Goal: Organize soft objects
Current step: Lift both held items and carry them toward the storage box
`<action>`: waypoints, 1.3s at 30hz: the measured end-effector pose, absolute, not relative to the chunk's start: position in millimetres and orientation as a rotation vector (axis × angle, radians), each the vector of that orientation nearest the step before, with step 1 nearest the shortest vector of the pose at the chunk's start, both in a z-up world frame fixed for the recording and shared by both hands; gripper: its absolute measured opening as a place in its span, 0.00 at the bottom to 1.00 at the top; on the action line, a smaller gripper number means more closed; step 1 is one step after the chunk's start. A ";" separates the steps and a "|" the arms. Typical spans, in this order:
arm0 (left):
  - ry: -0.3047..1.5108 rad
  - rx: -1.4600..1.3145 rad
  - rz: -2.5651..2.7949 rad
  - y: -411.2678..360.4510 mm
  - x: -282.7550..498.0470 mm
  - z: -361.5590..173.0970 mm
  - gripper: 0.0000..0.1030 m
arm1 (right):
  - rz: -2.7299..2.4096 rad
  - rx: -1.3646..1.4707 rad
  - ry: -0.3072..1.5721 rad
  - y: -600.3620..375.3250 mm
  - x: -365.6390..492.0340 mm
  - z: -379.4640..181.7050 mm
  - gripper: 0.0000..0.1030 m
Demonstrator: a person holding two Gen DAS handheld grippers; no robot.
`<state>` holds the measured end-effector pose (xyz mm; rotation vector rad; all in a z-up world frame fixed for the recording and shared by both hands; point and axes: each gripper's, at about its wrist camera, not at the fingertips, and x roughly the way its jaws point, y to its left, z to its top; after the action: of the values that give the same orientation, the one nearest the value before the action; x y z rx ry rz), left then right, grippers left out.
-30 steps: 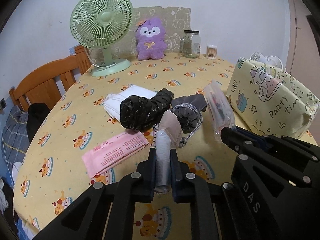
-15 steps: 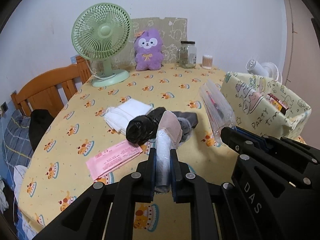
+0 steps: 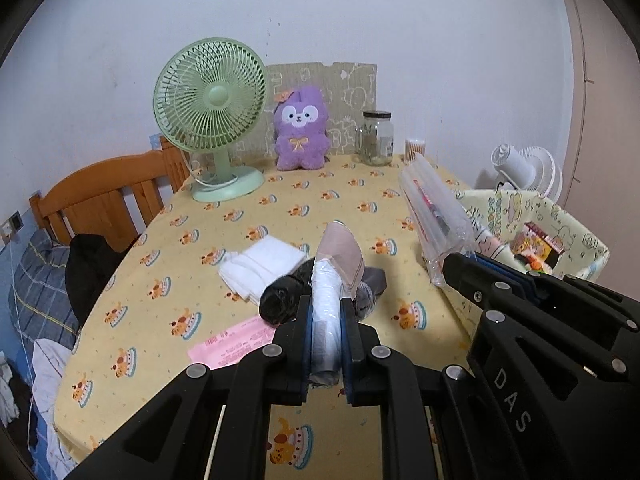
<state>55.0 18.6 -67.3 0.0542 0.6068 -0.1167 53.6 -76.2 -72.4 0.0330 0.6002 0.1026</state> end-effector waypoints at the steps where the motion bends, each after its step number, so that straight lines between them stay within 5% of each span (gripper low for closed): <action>1: 0.604 0.053 -0.117 18.3 55.0 -65.3 0.09 | 0.104 0.030 0.595 -76.1 53.2 -69.5 0.08; 39: 0.503 0.057 -0.173 -35.5 54.8 -19.5 0.09 | 0.053 0.029 0.495 -128.2 42.5 -19.3 0.08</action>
<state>54.8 -35.5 -19.5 0.0575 0.5025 -0.1728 42.5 -128.2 -19.3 0.0295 0.4951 0.0531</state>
